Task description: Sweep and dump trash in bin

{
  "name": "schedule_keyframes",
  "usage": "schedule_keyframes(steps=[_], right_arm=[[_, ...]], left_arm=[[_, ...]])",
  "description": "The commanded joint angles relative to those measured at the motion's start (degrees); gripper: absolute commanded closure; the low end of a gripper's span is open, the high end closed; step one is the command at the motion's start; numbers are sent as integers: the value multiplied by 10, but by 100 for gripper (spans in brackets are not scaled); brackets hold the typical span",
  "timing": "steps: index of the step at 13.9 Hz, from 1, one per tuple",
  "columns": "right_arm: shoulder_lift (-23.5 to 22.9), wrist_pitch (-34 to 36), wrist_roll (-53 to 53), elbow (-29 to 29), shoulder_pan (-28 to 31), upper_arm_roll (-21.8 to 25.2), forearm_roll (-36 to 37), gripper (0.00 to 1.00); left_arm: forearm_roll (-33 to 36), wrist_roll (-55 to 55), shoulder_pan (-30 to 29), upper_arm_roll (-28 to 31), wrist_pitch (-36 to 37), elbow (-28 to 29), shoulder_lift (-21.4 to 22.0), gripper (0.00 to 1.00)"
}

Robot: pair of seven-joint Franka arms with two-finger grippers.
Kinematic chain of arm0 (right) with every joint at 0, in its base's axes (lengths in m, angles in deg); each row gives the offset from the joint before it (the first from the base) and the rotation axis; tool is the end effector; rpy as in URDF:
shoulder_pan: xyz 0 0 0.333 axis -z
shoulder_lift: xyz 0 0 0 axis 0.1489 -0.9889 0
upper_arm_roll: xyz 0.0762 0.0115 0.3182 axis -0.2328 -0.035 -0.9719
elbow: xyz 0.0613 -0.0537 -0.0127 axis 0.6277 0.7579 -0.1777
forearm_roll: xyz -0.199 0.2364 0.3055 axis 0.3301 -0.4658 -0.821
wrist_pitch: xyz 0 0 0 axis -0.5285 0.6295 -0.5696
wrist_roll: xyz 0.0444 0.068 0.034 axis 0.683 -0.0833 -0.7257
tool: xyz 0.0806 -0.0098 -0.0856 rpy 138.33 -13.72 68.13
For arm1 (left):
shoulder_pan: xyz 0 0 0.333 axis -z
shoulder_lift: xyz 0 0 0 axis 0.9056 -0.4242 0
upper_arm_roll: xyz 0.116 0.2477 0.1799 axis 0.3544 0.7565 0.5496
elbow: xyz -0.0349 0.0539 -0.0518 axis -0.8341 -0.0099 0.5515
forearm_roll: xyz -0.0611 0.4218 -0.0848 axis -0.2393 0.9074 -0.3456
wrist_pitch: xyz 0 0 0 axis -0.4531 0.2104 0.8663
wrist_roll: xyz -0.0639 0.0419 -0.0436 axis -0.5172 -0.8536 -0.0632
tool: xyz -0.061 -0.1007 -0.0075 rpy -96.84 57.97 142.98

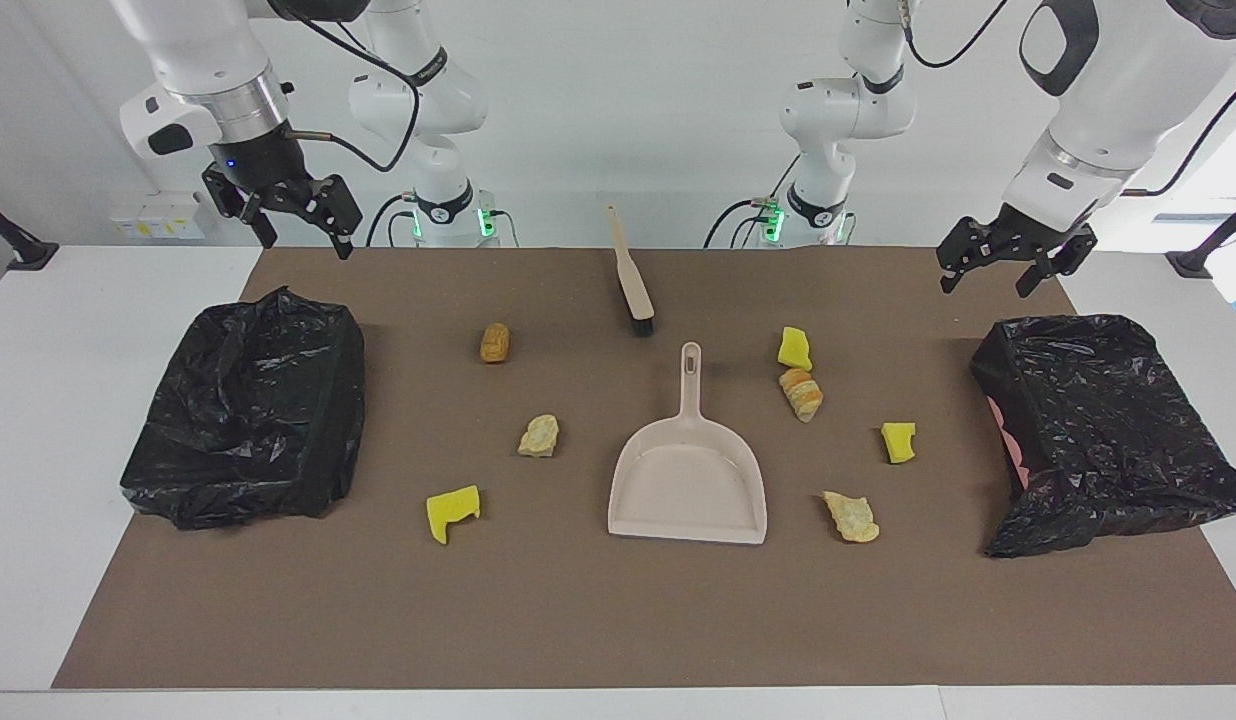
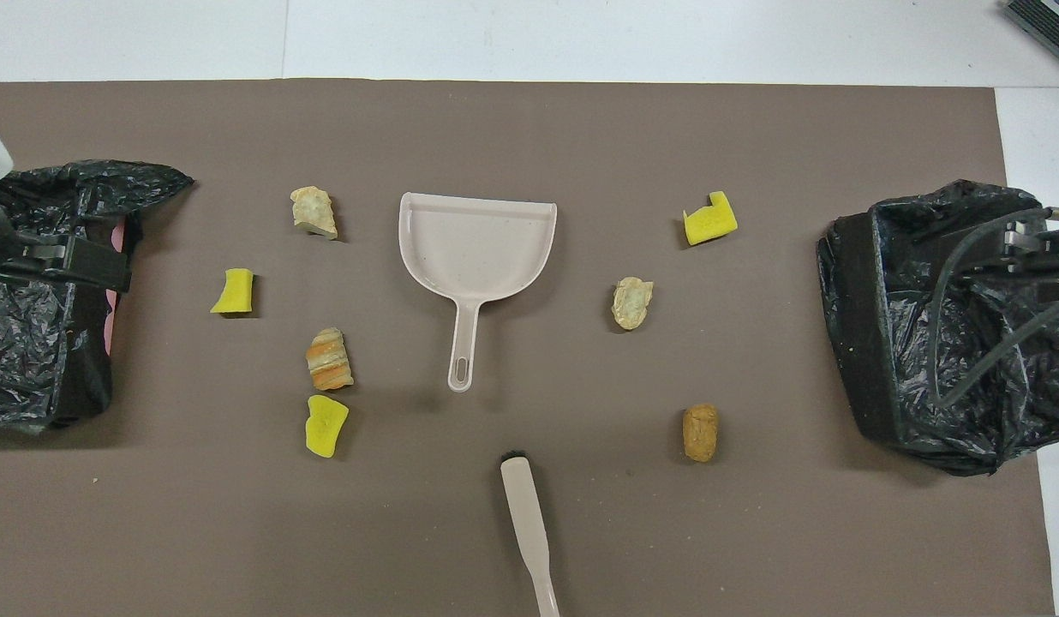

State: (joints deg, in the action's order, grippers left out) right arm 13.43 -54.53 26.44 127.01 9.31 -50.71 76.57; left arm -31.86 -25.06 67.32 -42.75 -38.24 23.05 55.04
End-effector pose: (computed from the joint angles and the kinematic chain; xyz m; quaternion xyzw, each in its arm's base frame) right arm 0.5898 0.0080 0.6645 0.9948 -0.1011 0.0052 0.0067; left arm 0.6032 -0.0414 0.6180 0.9980 -0.0626 -0.0095 0.0043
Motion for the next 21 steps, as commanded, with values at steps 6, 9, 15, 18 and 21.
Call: schedule_keyframes(steps=[6, 9, 15, 18, 21], right_arm=[[9, -2, -17, 10, 2, -6, -2, 0], [8, 0, -15, 9, 9, -5, -2, 0], [9, -3, -18, 9, 6, -6, -3, 0], [4, -7, -10, 7, 0, -13, -2, 0], [-7, -36, 2, 6, -36, -13, 2, 0]], left_arm=[[-3, 15, -1, -1, 16, 2, 18, 0], [-4, 16, 1, -1, 14, 2, 18, 0], [-10, 12, 12, -5, 5, 35, 37, 0], [-18, 6, 55, -6, -8, 61, 48, 0], [-18, -34, 109, -5, -50, 127, 78, 0]])
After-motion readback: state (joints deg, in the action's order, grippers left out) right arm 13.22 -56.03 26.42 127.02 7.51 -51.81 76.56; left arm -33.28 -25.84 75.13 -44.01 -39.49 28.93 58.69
